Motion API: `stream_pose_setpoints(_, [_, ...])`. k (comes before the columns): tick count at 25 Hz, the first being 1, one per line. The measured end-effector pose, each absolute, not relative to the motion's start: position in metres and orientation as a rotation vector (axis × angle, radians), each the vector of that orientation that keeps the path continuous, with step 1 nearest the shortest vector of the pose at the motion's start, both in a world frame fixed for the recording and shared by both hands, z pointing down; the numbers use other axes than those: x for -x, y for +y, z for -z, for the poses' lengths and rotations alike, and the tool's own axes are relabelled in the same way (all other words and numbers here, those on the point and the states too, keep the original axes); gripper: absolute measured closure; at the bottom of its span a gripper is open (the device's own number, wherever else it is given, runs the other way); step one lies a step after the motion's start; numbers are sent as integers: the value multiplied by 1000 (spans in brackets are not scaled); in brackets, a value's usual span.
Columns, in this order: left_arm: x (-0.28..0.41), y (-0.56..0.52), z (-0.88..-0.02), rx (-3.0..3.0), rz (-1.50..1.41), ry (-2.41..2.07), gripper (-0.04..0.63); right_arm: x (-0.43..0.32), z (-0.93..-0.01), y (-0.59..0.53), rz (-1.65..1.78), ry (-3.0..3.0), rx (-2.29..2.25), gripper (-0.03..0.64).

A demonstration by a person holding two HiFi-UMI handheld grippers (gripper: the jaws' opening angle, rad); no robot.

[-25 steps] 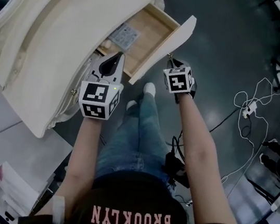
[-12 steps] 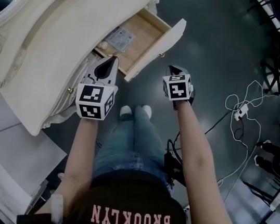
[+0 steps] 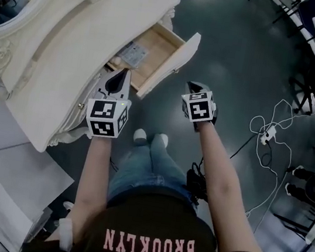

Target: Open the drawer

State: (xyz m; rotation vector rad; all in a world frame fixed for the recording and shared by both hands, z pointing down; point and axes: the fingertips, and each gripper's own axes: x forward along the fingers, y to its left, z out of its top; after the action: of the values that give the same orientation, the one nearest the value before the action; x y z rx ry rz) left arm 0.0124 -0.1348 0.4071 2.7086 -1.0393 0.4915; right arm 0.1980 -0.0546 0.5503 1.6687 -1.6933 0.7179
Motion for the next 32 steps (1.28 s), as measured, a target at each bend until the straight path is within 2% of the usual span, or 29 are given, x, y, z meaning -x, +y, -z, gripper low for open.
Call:
stream_pose_setpoints(20, [-28, -153, -305, -2859, -317, -1131, 589, -193, -412, -74, -578, -1916, -1832, 620])
stream_pose_setpoints(32, [-47, -156, -256, -2988, -211, -1112, 589, -179, -303, -86, -215, -2087, -1944, 621])
